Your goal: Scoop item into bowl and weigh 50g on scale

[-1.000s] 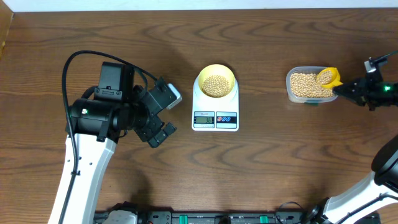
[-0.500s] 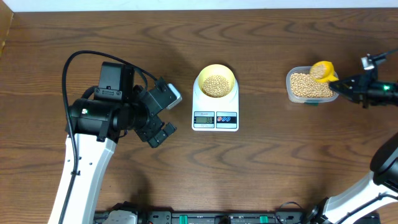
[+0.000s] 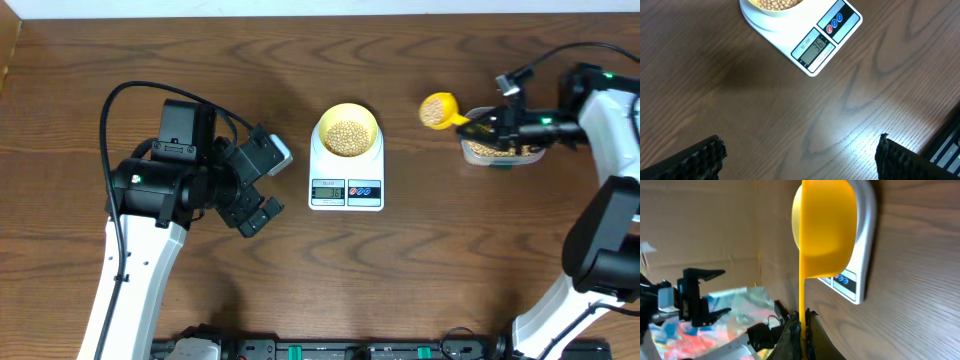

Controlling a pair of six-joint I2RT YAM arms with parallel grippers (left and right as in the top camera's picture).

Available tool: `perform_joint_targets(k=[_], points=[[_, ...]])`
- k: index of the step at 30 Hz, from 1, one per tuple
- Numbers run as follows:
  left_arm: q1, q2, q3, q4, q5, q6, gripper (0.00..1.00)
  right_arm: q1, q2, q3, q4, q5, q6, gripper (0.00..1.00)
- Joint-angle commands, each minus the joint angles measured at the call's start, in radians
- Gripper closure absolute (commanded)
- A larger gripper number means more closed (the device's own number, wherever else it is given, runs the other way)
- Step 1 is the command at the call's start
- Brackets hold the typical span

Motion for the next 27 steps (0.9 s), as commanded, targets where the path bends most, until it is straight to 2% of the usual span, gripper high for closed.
perform_joint_targets(k=[1,7,9,13,27], points=[[0.003,0.000,-0.008,-0.004,0.016,0.018,0.02,0.074,0.012,-0.006,0.055,-0.042,0.086,0.99],[0.003,0.000,-0.008,-0.004,0.016,0.018,0.02,0.192,0.012,-0.006,0.219,-0.019,0.237,0.99],[0.003,0.000,-0.008,-0.004,0.016,0.018,0.02,0.270,0.012,-0.003,0.283,0.051,0.288,0.99],[0.003,0.000,-0.008,-0.004,0.016,0.018,0.02,0.333,0.012,0.018,0.312,0.133,0.291,0.99],[0.003,0.000,-0.008,-0.004,0.016,0.018,0.02,0.510,0.012,0.179,0.309,0.604,0.270,0.99]])
